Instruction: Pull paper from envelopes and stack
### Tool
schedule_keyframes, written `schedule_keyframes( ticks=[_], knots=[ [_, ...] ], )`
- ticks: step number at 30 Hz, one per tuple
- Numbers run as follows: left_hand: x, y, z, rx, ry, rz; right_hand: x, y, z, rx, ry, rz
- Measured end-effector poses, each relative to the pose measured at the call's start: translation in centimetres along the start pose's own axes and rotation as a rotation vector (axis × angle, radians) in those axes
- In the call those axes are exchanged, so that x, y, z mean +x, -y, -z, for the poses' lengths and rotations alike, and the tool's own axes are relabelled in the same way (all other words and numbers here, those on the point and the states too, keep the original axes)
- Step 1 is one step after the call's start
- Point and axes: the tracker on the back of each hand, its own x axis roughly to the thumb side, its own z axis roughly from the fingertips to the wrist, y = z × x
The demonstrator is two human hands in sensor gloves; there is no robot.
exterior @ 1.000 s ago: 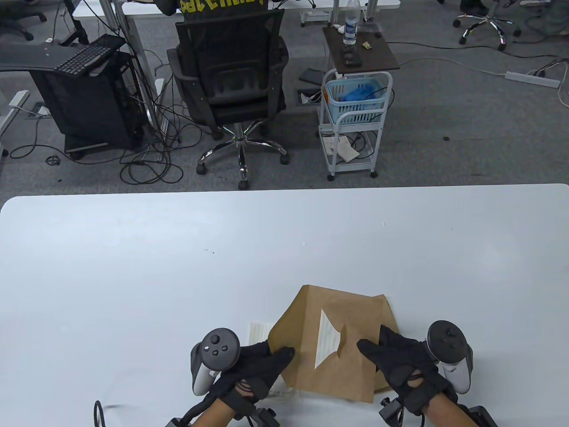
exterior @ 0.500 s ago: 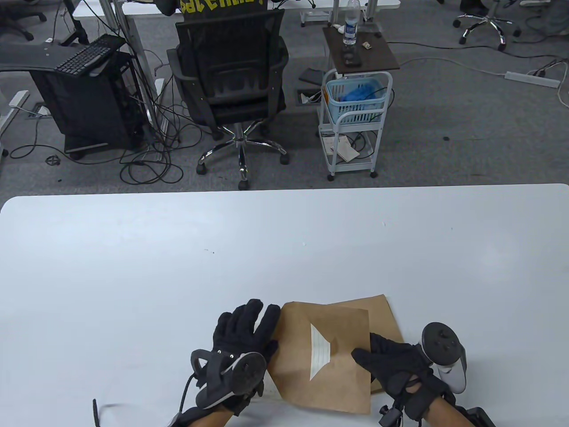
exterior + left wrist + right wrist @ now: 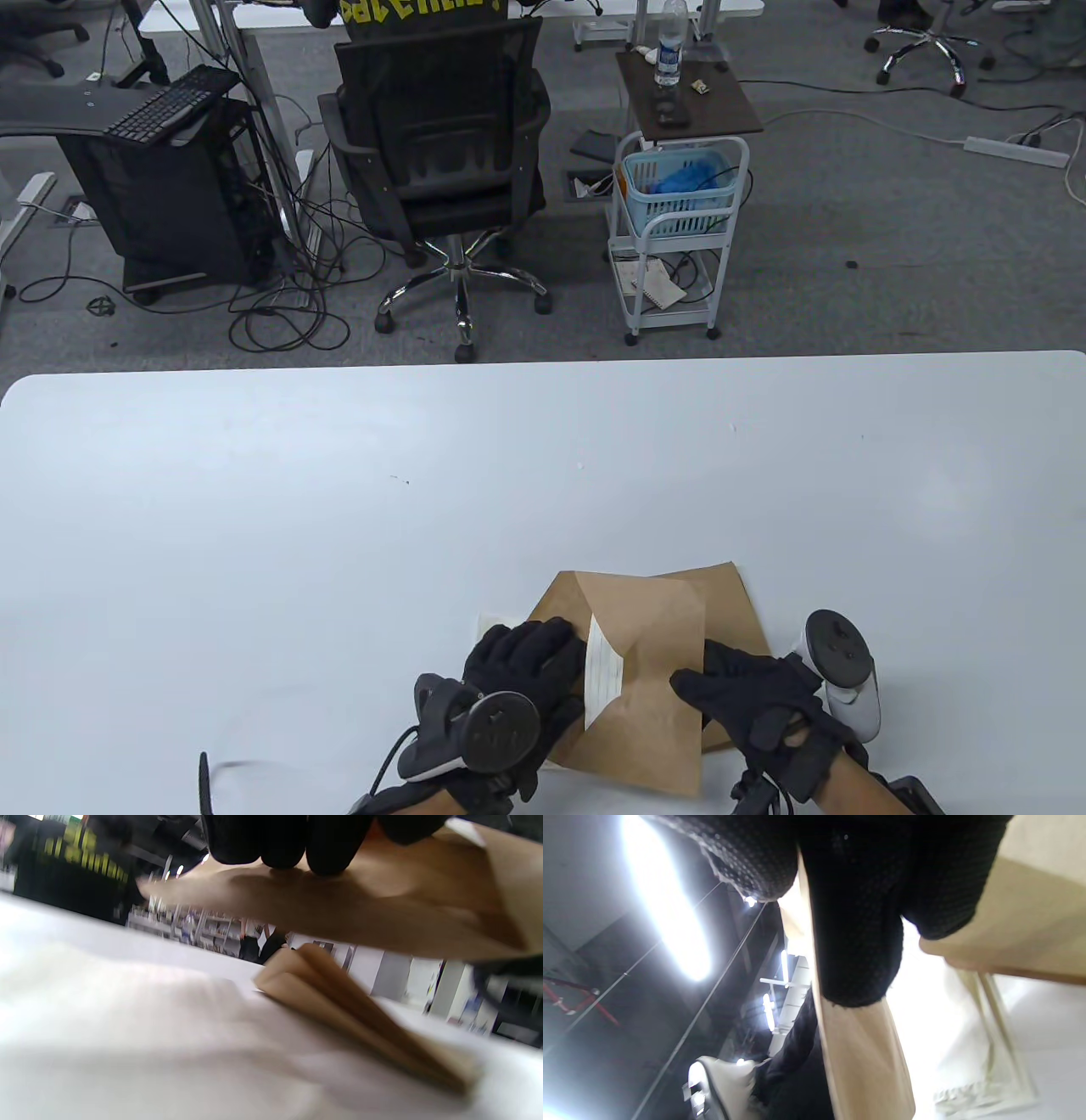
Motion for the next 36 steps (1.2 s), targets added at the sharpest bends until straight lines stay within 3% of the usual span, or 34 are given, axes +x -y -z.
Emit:
schedule_keyframes(
  ticks=[4,9,25,33,36],
  knots=[
    [-1.1,-0.1,0.1,-0.017,-0.110,-0.381,0.2,-0.3,0.1,0.029,0.037,-0.037],
    [-1.4,0.4,0.1,-0.075,-0.150,-0.593,0.4,-1.2,0.2,0.057,0.064,-0.109],
    [-1.6,-0.7,0.1,-0.013,-0.196,-0.439,0.6,-1.8,0.3,0.058,0.068,-0.202],
    [-3.3,-1.6,-0.4,0.036,-0.266,-0.424,0.5,-0.5,0.0,-0.004,0.056,-0.198],
    [-4.2,-2.5,-0.9,0.100,-0.286,-0.334,0.4,0.2,-0.1,-0.010,0.051,-0.193]
  ],
)
